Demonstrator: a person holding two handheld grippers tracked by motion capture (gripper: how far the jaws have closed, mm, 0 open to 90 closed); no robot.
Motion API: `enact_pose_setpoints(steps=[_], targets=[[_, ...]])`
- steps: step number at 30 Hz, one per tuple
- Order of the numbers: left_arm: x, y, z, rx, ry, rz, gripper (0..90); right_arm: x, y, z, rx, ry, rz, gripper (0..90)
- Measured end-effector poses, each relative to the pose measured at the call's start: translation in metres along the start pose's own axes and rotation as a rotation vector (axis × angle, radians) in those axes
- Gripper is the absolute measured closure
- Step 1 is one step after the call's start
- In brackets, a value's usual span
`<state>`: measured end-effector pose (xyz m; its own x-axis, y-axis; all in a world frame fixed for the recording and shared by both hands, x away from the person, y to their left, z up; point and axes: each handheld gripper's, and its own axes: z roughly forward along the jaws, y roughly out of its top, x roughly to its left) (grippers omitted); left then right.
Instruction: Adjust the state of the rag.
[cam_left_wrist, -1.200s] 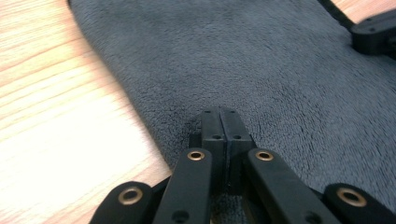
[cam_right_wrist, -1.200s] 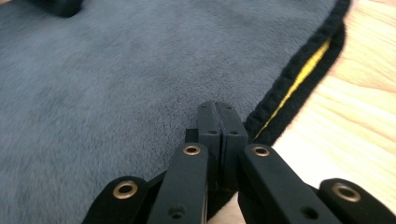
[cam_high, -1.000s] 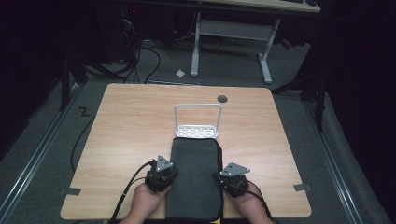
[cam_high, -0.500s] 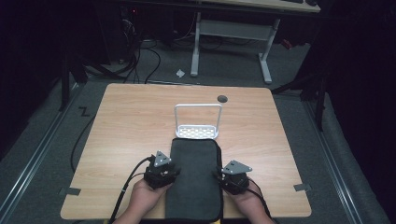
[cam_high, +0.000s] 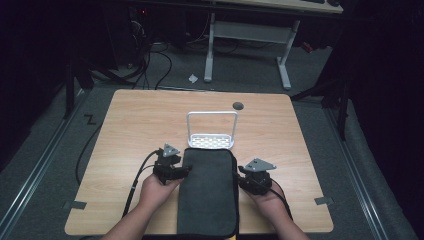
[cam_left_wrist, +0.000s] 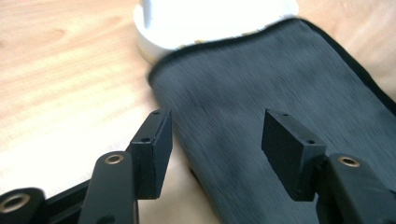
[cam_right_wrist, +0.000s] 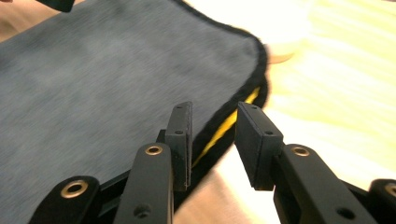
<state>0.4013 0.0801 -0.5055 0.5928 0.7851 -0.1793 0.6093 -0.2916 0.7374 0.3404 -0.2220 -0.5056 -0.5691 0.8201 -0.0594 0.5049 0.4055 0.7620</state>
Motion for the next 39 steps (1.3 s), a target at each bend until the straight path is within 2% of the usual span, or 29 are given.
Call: enact_pose_setpoints(steps=[6, 8, 10, 12, 19, 22, 27, 33, 34, 37, 39], targets=[[0.020, 0.009, 0.001, -0.023, 0.020, -0.057, 40.4, -0.004, 0.001, 0.006, 0.017, -0.022, 0.025, 66.4], [0.027, 0.009, 0.003, -0.019, 0.019, -0.081, 39.6, -0.003, 0.001, 0.009, 0.020, -0.026, 0.014, 65.7], [0.030, 0.008, 0.003, -0.020, 0.029, -0.088, 38.5, -0.003, 0.001, 0.011, 0.013, -0.032, 0.005, 64.5], [0.032, 0.005, 0.001, -0.031, 0.021, -0.097, 38.4, -0.003, 0.003, 0.012, 0.001, -0.037, -0.006, 64.0], [0.029, 0.001, -0.001, -0.062, 0.031, -0.071, 35.3, -0.001, 0.006, 0.008, -0.044, -0.046, 0.007, 61.7], [0.033, 0.001, 0.005, -0.055, 0.012, -0.113, 35.0, 0.000, 0.006, 0.006, -0.044, -0.045, -0.002, 61.0], [0.031, 0.002, 0.022, -0.031, -0.005, -0.123, 35.0, -0.002, 0.005, 0.006, -0.063, -0.038, 0.005, 58.5], [0.025, 0.008, 0.038, -0.001, 0.001, -0.098, 36.6, -0.004, 0.003, 0.010, -0.057, -0.021, 0.020, 54.9], [0.023, 0.008, 0.040, -0.007, 0.010, -0.093, 37.3, -0.004, 0.003, 0.010, -0.058, -0.020, 0.020, 54.9], [0.020, 0.010, 0.044, -0.009, 0.001, -0.093, 41.2, -0.005, 0.003, 0.011, -0.057, -0.022, 0.023, 54.9], [0.016, 0.011, 0.046, -0.009, 0.009, -0.077, 44.5, -0.006, 0.002, 0.012, -0.056, -0.022, 0.025, 54.9]])
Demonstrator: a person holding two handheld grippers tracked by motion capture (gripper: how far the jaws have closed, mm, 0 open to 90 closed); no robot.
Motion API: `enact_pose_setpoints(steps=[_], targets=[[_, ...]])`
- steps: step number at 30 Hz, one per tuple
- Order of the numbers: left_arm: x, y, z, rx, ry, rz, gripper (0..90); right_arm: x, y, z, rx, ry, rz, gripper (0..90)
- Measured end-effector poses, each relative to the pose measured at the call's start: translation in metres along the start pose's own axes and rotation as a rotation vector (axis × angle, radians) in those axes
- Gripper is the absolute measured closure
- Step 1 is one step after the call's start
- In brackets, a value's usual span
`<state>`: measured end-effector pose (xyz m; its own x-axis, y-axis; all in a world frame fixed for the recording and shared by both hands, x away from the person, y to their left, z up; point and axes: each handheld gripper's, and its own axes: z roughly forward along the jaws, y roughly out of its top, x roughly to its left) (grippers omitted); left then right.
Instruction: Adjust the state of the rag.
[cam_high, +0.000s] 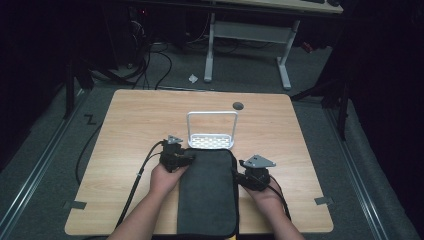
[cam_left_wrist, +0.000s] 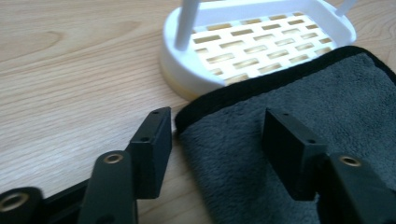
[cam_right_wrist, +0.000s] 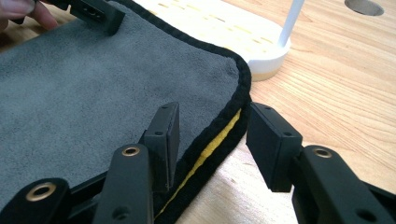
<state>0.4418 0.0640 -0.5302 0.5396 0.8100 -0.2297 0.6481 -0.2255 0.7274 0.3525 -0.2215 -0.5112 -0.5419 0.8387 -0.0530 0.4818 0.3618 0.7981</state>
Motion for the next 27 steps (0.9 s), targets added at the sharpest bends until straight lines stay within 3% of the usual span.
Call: enact_pose_setpoints(steps=[2, 5, 8, 14, 16, 18, 23, 25, 27], targets=[[-0.002, 0.000, 0.001, 0.000, 0.015, 0.003, 51.0, 0.000, 0.000, 0.001, 0.001, 0.004, 0.005, 54.9], [0.000, 0.000, 0.001, -0.002, -0.011, -0.029, 61.5, -0.001, 0.000, 0.005, 0.004, 0.010, 0.026, 54.6], [0.001, -0.002, 0.001, -0.010, -0.030, -0.029, 68.9, -0.005, 0.006, 0.018, 0.025, 0.024, 0.058, 51.8], [0.005, -0.006, 0.000, -0.024, -0.065, -0.058, 74.7, -0.013, 0.022, 0.048, 0.083, -0.005, 0.101, 43.9], [0.004, -0.006, 0.000, -0.028, -0.061, -0.043, 75.5, -0.016, 0.024, 0.056, 0.110, -0.025, 0.113, 42.0], [0.003, -0.007, -0.001, -0.031, -0.055, -0.034, 75.9, -0.018, 0.025, 0.062, 0.145, -0.013, 0.144, 41.1], [0.001, -0.008, 0.000, -0.036, -0.050, -0.020, 77.3, -0.016, 0.025, 0.062, 0.136, 0.020, 0.127, 63.4], [0.001, -0.008, 0.000, -0.037, -0.050, -0.015, 77.7, -0.016, 0.026, 0.061, 0.139, 0.045, 0.144, 74.0], [0.000, -0.008, 0.000, -0.039, -0.044, -0.012, 77.8, -0.014, 0.026, 0.061, 0.134, 0.052, 0.133, 78.9]])
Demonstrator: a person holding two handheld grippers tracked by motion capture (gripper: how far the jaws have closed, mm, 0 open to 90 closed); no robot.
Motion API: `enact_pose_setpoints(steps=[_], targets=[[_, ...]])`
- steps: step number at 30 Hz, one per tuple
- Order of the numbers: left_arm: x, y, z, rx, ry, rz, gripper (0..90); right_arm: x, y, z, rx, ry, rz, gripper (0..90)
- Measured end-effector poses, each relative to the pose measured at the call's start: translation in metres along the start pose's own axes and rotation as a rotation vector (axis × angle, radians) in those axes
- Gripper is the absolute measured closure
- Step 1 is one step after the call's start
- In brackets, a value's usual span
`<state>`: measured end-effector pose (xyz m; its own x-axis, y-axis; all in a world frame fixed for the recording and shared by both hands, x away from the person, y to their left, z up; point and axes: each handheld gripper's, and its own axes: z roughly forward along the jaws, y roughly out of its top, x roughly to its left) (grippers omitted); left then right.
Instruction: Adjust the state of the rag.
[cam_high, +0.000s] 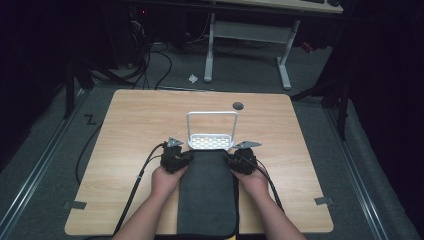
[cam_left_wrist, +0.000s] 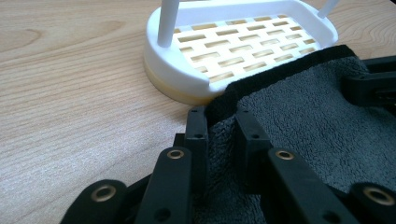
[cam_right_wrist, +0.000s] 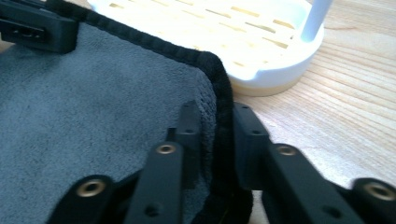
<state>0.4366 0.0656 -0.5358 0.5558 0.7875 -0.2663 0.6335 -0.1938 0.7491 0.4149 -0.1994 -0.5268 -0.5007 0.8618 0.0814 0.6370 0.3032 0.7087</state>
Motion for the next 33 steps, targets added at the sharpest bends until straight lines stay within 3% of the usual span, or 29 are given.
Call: enact_pose_setpoints(steps=[5, 9, 18, 26, 33], targets=[[0.000, -0.001, -0.002, -0.013, -0.007, -0.013, 78.4, 0.006, 0.002, -0.004, -0.007, -0.031, -0.041, 81.3], [-0.003, -0.001, -0.005, -0.042, -0.010, -0.019, 80.1, 0.010, 0.006, -0.018, -0.057, -0.040, -0.063, 81.6], [-0.022, 0.008, -0.032, -0.174, 0.022, 0.079, 81.7, 0.022, 0.011, -0.048, -0.169, -0.042, -0.091, 81.9], [-0.025, 0.023, -0.054, -0.257, 0.013, 0.063, 81.8, 0.029, 0.024, -0.071, -0.293, -0.049, -0.121, 81.9], [-0.034, 0.043, -0.073, -0.327, 0.013, 0.088, 81.8, 0.035, 0.039, -0.091, -0.385, -0.073, -0.158, 81.9]])
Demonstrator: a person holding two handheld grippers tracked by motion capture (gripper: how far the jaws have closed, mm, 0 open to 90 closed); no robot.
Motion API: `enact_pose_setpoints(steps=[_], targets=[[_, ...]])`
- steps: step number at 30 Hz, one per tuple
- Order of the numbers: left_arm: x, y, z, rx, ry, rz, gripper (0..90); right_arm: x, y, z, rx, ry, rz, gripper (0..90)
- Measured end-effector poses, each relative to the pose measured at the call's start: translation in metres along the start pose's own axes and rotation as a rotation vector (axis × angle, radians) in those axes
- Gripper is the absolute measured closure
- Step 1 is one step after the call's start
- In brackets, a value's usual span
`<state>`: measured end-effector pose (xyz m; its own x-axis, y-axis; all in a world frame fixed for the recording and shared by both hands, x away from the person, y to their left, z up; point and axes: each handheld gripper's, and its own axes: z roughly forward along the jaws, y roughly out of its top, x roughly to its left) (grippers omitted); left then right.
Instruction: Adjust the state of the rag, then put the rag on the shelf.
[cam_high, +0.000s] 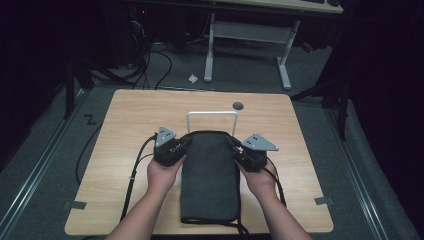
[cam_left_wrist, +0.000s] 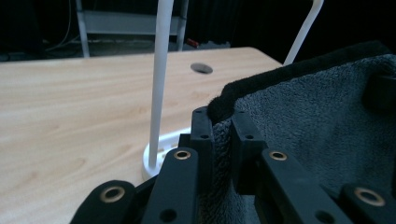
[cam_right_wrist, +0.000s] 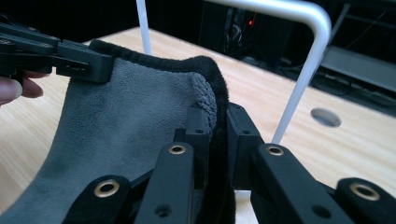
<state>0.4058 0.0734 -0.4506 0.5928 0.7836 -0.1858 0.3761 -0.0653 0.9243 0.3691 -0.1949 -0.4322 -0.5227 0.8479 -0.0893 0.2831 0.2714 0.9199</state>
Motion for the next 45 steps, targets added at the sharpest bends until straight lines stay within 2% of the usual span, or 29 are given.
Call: enact_pose_setpoints(steps=[6, 26, 45], targets=[[-0.003, 0.020, -0.006, -0.042, 0.003, 0.022, 82.0, -0.003, 0.015, -0.005, -0.041, -0.011, -0.008, 81.9], [-0.001, 0.056, -0.015, -0.162, 0.012, 0.045, 82.0, -0.009, 0.050, -0.008, -0.148, -0.036, -0.016, 81.9], [0.002, 0.091, -0.018, -0.259, 0.044, 0.118, 82.4, -0.012, 0.078, -0.004, -0.219, -0.059, -0.038, 81.9]])
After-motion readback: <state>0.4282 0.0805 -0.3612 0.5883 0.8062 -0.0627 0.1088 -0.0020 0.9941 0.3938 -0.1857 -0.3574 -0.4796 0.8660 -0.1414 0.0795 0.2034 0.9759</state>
